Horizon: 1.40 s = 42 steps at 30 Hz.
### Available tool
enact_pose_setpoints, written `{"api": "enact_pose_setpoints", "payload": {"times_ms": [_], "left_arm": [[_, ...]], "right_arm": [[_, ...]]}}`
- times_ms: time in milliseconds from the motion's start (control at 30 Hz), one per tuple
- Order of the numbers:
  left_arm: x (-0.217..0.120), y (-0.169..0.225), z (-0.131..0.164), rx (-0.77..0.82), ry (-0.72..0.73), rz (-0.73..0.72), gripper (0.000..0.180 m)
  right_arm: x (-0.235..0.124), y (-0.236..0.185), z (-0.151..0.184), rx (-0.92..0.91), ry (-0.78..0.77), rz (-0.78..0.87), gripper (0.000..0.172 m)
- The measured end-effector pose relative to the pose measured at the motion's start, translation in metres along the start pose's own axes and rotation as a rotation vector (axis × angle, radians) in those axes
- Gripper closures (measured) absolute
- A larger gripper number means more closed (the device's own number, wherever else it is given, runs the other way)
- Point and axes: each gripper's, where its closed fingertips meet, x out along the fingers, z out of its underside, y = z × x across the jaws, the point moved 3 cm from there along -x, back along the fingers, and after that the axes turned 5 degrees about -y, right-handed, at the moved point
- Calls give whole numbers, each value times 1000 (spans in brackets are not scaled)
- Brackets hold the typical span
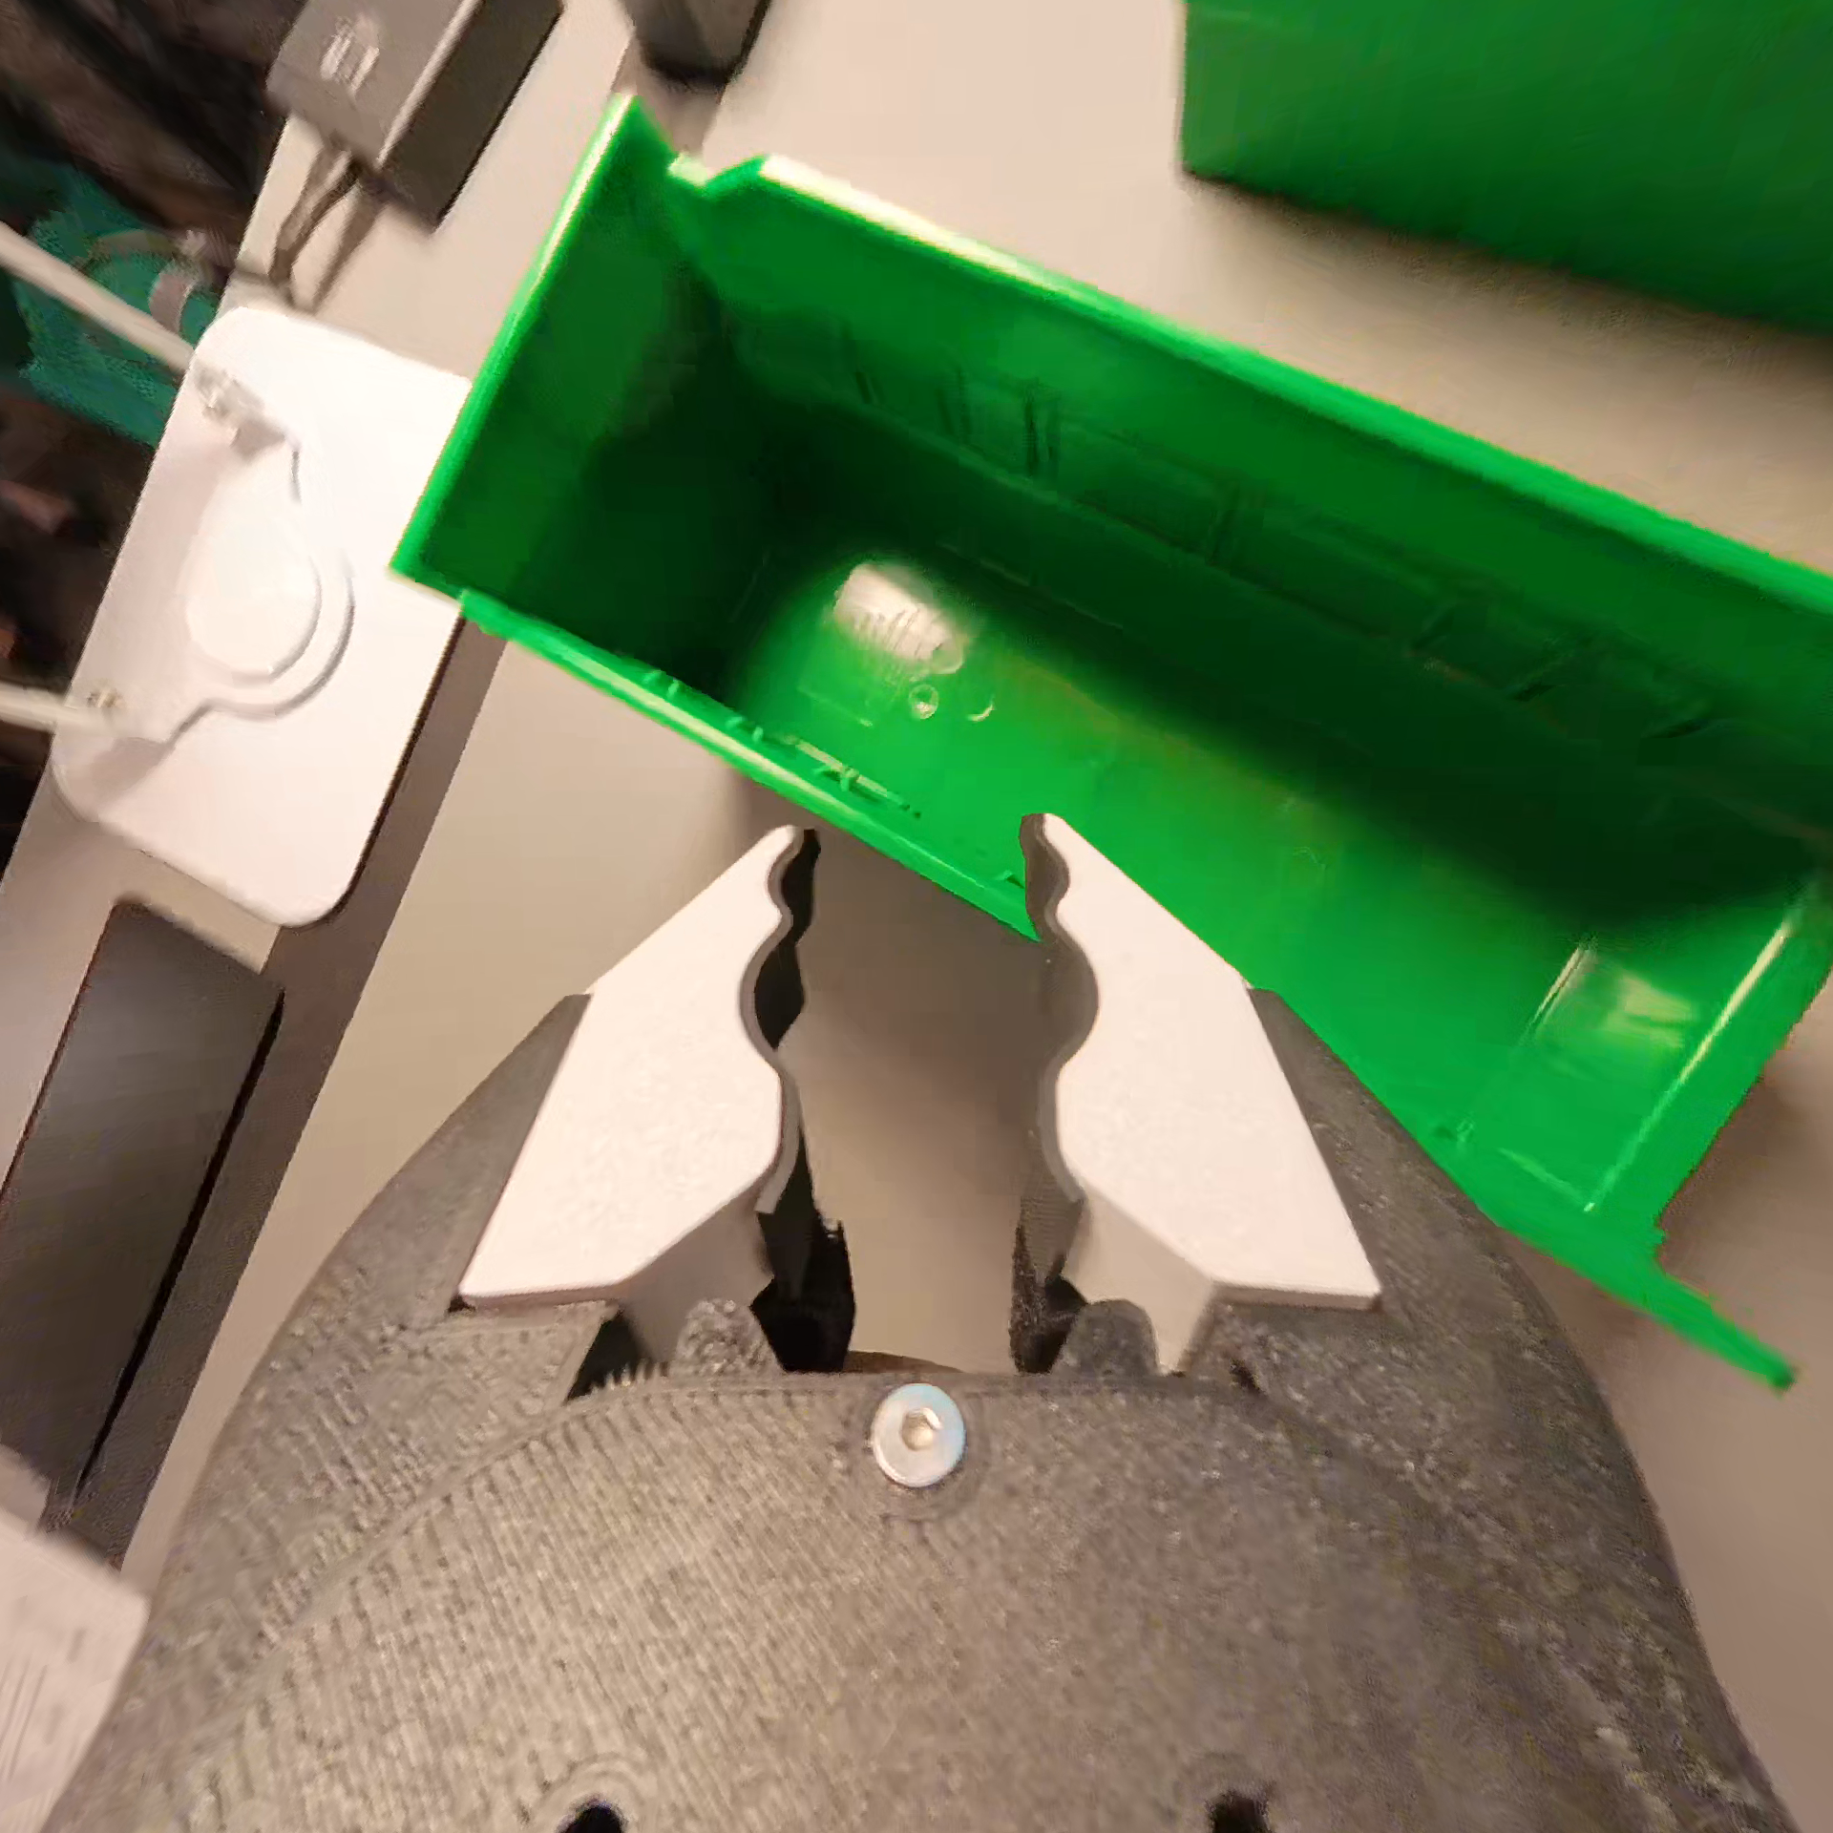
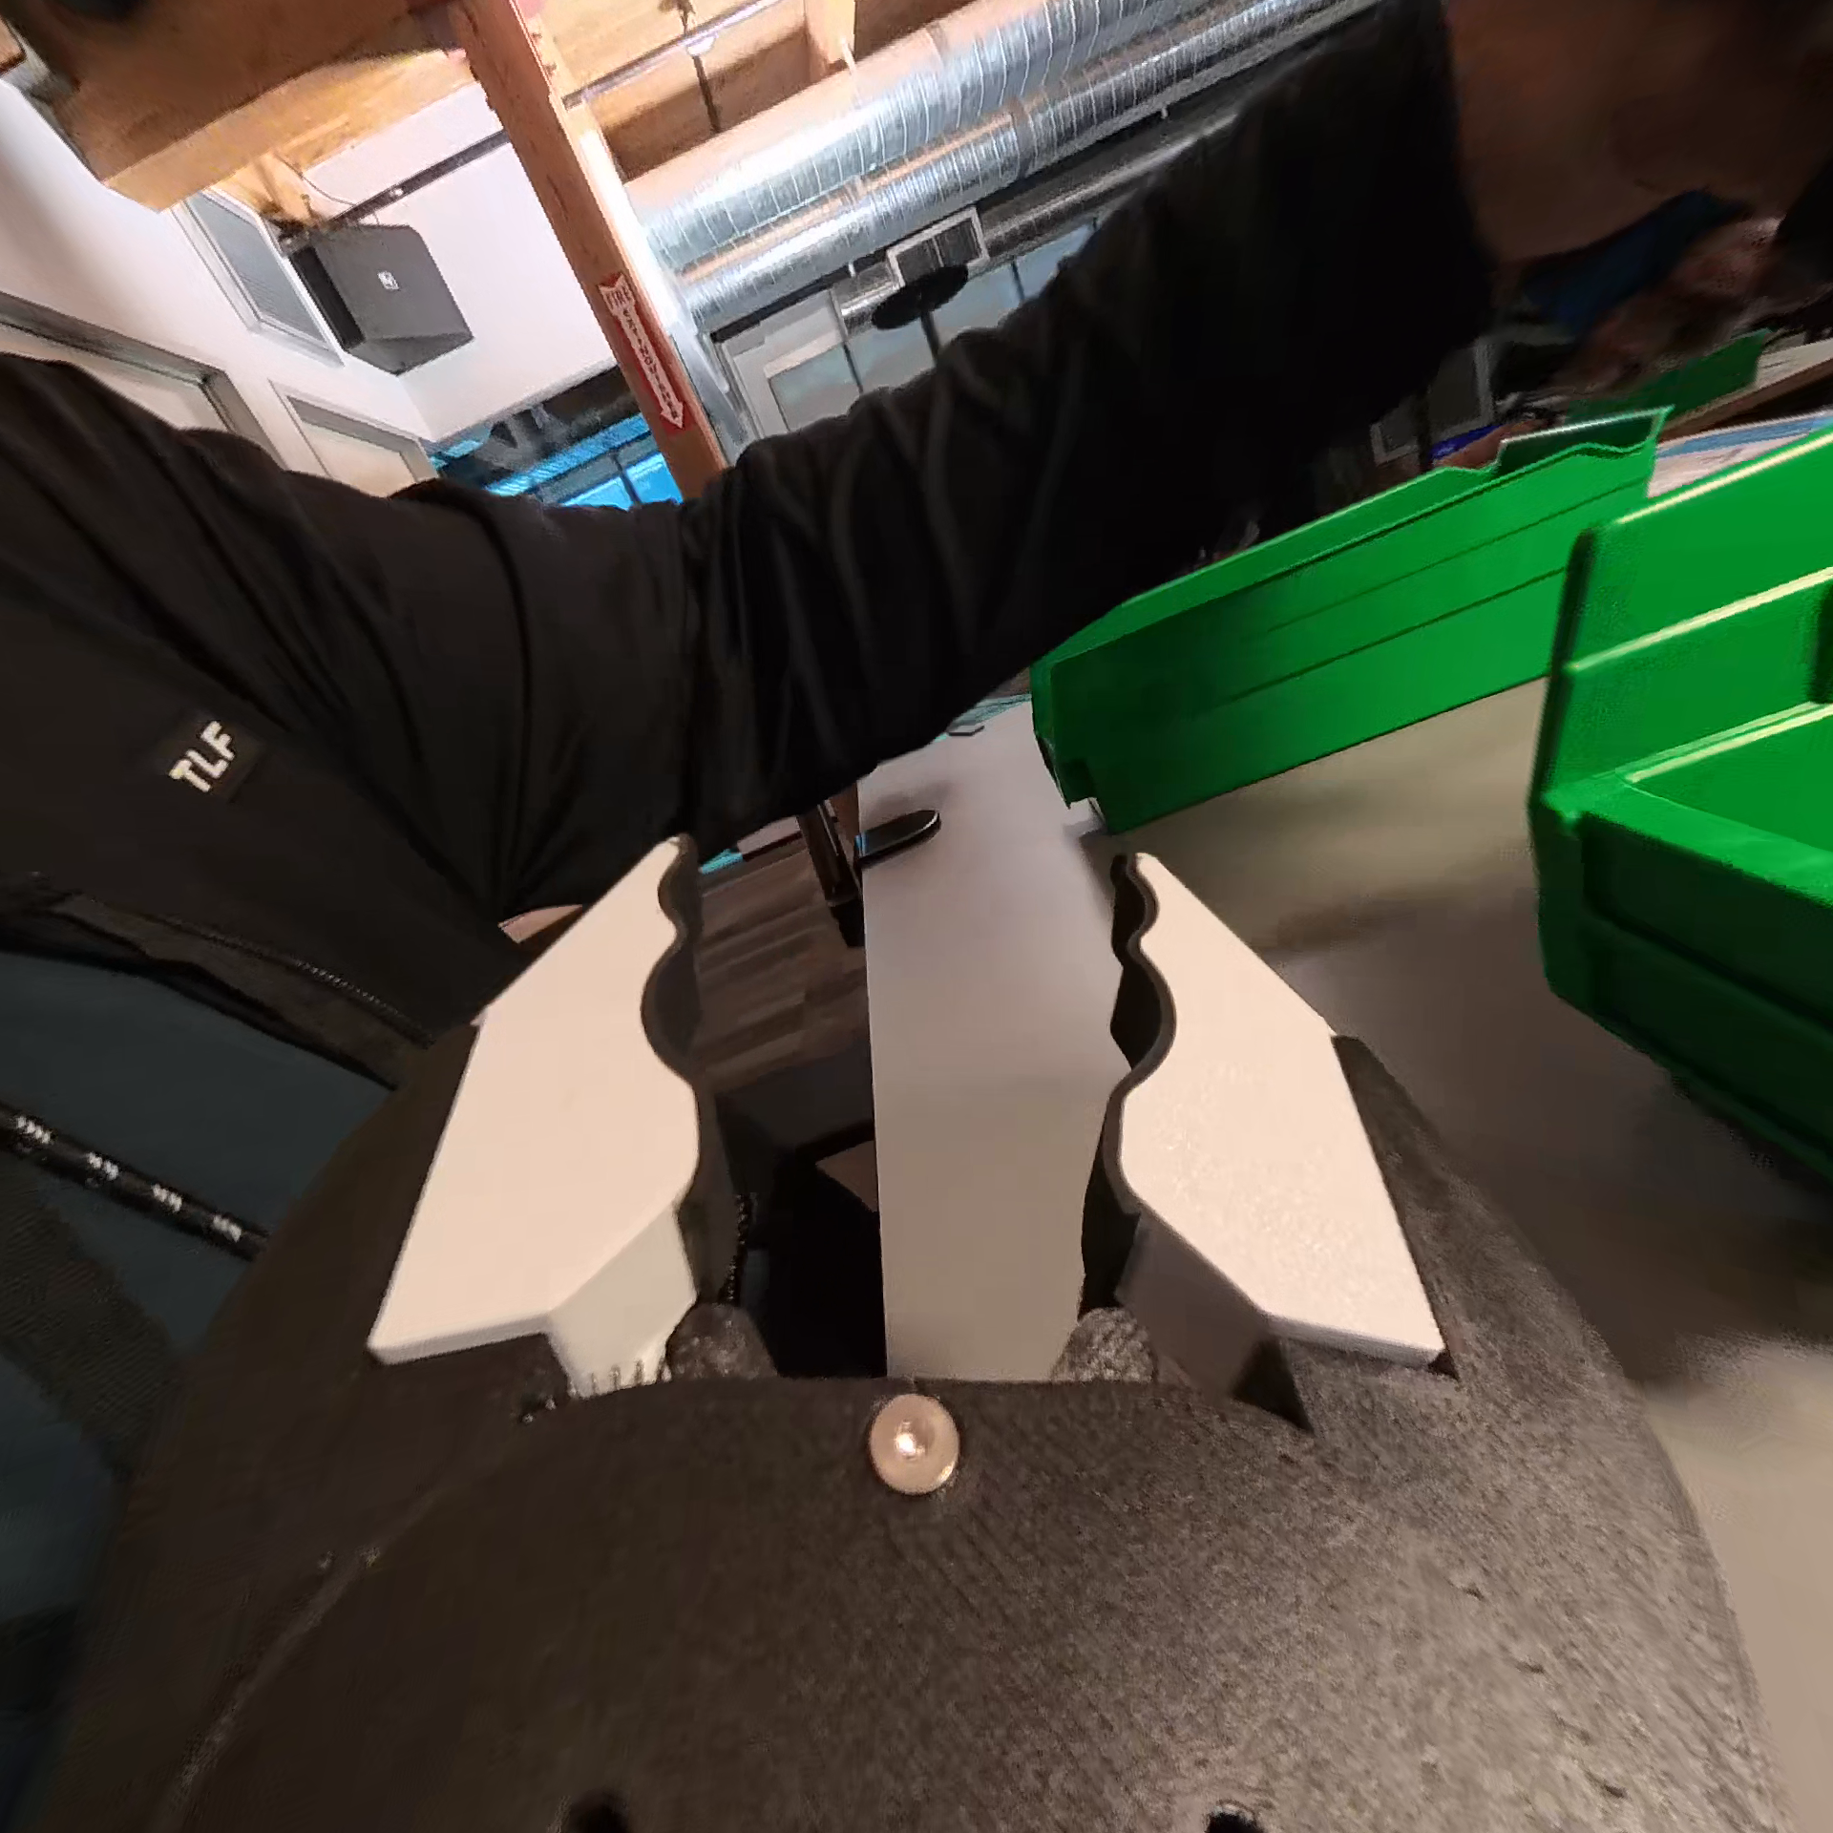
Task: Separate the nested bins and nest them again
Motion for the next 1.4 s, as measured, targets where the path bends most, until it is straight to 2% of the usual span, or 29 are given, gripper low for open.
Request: {"api": "enact_pose_setpoints", "payload": {"times_ms": [67,167,233,300,333,433,533,633,1000,1400], "left_arm": [[-10,-5,-4,-127,-32,-48,108],[-24,10,-25,-331,38,1,61],[-26,21,-38,-442,80,51,45],[-22,24,-45,-512,82,38,37],[-19,24,-46,-513,60,10,26],[-17,19,-48,-482,18,-81,24],[-9,24,-43,-481,-45,-97,24],[0,34,-32,-463,-127,-99,23],[21,46,-25,-522,-253,-49,25],[24,43,-30,-535,-251,-44,46]], "right_arm": [[-8,2,-1,1,-1,9,87],[-20,10,-3,19,21,36,87],[-25,12,-8,57,73,12,88],[-29,12,-10,67,101,4,88],[-31,11,-11,64,112,1,88],[-34,9,-13,55,140,-3,88],[-37,9,-15,59,157,-9,88],[-40,10,-17,74,176,-24,88],[-49,9,-22,99,236,-62,90],[-55,11,-26,134,278,-96,91]]}}
